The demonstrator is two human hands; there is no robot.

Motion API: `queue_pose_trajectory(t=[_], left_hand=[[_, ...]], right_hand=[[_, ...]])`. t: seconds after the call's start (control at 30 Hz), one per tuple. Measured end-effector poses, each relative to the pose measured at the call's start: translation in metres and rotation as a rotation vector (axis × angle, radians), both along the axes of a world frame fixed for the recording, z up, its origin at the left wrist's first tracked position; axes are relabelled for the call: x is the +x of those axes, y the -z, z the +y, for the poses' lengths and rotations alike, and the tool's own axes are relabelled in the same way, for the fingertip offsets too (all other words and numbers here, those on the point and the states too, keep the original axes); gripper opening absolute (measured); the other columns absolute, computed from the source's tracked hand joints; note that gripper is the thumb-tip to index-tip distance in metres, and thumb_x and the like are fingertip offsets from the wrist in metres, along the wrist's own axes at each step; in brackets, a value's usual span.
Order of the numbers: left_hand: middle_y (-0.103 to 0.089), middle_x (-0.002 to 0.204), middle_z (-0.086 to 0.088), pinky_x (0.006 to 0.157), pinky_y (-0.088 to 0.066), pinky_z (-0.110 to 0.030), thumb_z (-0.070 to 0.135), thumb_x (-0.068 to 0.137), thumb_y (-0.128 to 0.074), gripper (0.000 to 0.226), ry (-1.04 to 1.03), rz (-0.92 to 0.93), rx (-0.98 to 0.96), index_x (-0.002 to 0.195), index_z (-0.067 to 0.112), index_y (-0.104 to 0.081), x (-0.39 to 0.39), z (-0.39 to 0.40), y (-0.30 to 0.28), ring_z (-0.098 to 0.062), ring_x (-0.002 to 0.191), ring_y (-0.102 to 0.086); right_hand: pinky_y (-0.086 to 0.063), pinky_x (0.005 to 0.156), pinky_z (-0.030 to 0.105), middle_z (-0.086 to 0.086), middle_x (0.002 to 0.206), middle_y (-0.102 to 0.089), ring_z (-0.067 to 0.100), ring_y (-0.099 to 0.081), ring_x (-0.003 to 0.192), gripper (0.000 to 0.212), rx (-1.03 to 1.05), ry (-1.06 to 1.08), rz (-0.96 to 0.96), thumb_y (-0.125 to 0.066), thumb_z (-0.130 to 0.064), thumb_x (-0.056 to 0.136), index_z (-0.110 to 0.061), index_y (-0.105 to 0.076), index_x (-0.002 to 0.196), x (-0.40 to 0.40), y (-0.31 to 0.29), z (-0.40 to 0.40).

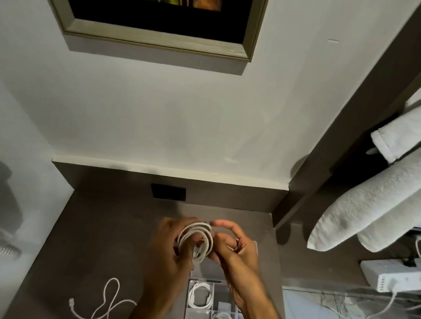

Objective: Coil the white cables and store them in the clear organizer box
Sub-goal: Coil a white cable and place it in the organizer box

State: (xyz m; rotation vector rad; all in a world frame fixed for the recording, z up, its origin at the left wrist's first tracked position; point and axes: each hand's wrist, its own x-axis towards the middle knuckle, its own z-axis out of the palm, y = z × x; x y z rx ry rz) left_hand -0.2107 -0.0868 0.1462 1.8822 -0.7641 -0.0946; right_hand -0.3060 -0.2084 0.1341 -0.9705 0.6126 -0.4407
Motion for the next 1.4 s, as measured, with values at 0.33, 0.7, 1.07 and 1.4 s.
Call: queue_pose_trajectory(t=[0.33, 0.7, 1.07, 1.4], left_hand=[[-0.057, 0.108, -0.002, 0.084, -0.051, -0.007, 0.005, 0.097, -0.065, 0.045, 0.15, -0.031, 0.069, 0.14, 0.019, -0.061, -0.011, -0.012, 0.031, -0.002, 0.102, -0.058], [-0.07, 0.118, 0.003, 0.084, -0.06, -0.026, 0.026, 0.096, -0.068, 0.041, 0.143, 0.163, 0.084, 0.135, 0.022, -0.058, -0.022, -0.018, 0.056, -0.008, 0.102, -0.07], [-0.076, 0.121, 0.008, 0.088, -0.061, -0.026, 0.011, 0.097, -0.067, 0.035, 0.207, 0.933, 0.181, 0.127, 0.031, -0.066, -0.047, 0.017, 0.141, -0.007, 0.109, -0.072], [-0.079, 0.112, -0.012, 0.09, -0.061, -0.043, 0.024, 0.099, -0.065, 0.038, 0.104, 0.685, 0.55, 0.132, 0.006, -0.067, -0.077, 0.058, 0.208, -0.024, 0.103, -0.075]], right_hand=[[-0.066, 0.089, 0.031, 0.02, 0.112, -0.083, 0.027, -0.081, 0.106, 0.019, -0.027, -0.095, 0.125, -0.069, -0.011, 0.099, -0.016, -0.076, 0.115, -0.025, 0.013, -0.011], [-0.061, 0.093, 0.026, -0.009, 0.108, -0.084, 0.013, -0.076, 0.103, 0.032, -0.269, -0.329, 0.27, -0.073, -0.049, 0.097, -0.034, -0.077, 0.125, -0.052, 0.021, -0.017], [-0.07, 0.07, 0.036, 0.021, 0.1, -0.083, 0.031, -0.081, 0.083, 0.029, -0.144, 0.111, 0.631, -0.085, -0.002, 0.088, 0.005, -0.072, 0.112, -0.071, 0.104, 0.028], [-0.049, 0.054, 0.004, 0.009, 0.076, -0.078, 0.006, -0.065, 0.058, 0.017, -0.313, 0.089, 0.997, -0.065, 0.002, 0.103, -0.003, -0.079, 0.097, -0.081, 0.179, 0.107]])
